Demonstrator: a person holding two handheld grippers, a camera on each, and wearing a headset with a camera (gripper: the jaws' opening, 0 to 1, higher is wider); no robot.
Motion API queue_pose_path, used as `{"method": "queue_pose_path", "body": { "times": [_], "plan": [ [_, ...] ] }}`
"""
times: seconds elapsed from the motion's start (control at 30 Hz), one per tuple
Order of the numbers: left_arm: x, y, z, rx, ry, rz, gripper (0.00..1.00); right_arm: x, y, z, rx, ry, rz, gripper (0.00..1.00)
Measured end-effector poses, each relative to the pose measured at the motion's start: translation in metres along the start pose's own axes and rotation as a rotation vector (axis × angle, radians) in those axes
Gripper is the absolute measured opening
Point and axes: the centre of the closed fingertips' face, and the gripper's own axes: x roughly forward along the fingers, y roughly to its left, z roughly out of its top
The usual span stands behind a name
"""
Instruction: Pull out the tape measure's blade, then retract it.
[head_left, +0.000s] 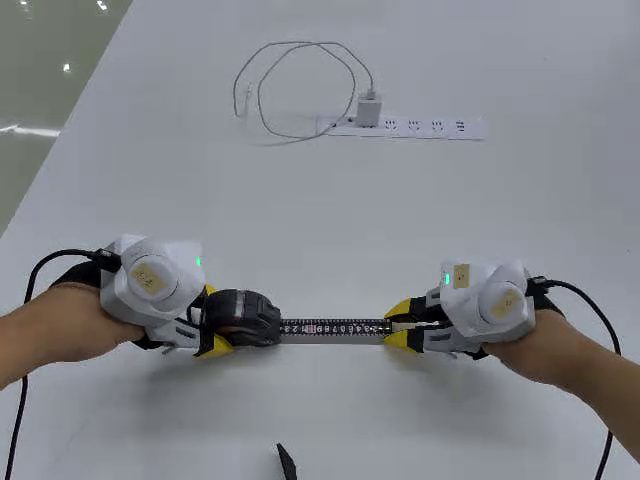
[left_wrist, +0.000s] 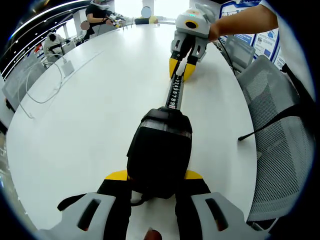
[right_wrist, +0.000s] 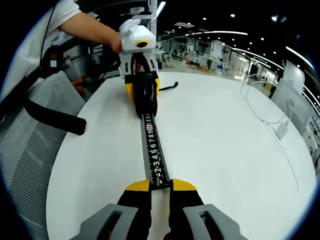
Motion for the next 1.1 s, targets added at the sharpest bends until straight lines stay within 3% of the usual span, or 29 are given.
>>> {"method": "queue_pose_path", "body": {
  "times": [1.1],
  "plan": [
    [0.0, 0.0, 0.0, 0.0, 0.0, 0.002, 0.29, -0.019, -0.003, -0.02, 0.004, 0.035, -0.005, 0.08]
  ]
}}
